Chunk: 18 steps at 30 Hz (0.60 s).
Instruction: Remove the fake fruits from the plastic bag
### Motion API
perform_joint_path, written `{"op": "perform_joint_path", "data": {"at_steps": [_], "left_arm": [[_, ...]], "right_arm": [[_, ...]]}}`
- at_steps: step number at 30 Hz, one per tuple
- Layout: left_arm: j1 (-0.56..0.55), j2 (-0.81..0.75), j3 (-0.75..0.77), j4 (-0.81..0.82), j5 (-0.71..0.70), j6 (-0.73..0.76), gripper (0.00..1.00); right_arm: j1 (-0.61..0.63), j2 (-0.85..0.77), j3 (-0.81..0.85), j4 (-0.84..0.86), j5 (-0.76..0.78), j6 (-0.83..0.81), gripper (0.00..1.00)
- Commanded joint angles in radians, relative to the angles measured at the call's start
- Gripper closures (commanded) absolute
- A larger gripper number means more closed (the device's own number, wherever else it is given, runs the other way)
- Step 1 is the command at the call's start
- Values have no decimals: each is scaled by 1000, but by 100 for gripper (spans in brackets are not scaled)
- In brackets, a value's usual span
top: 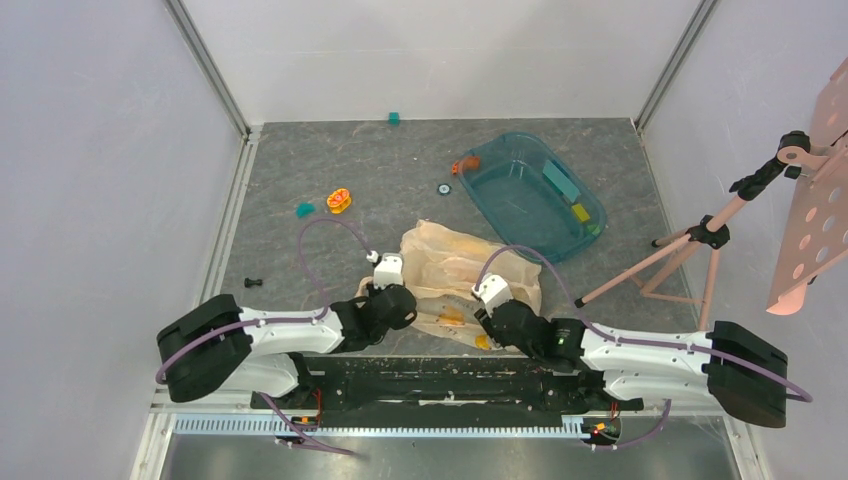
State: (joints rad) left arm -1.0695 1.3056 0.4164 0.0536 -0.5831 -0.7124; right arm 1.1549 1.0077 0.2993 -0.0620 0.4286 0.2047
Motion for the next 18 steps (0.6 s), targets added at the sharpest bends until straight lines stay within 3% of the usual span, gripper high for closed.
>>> {"op": "perform_joint_path", "data": {"at_steps": [1,11,15,18], "left_arm": [[36,-58,36,-211,-157,-160,98],[109,-115,16,-292,-156,-183,98],[113,-171,6,-325,-159,-186,98],[111,-251,-5,-319,-132,-157,98]], "right_arm": [[3,-14,60,-101,146,89,52],[3,-113,88,-281,315,267,39],[3,-141,72,-222,272,235,38],[3,-147,67,-102,156,142,39]]}}
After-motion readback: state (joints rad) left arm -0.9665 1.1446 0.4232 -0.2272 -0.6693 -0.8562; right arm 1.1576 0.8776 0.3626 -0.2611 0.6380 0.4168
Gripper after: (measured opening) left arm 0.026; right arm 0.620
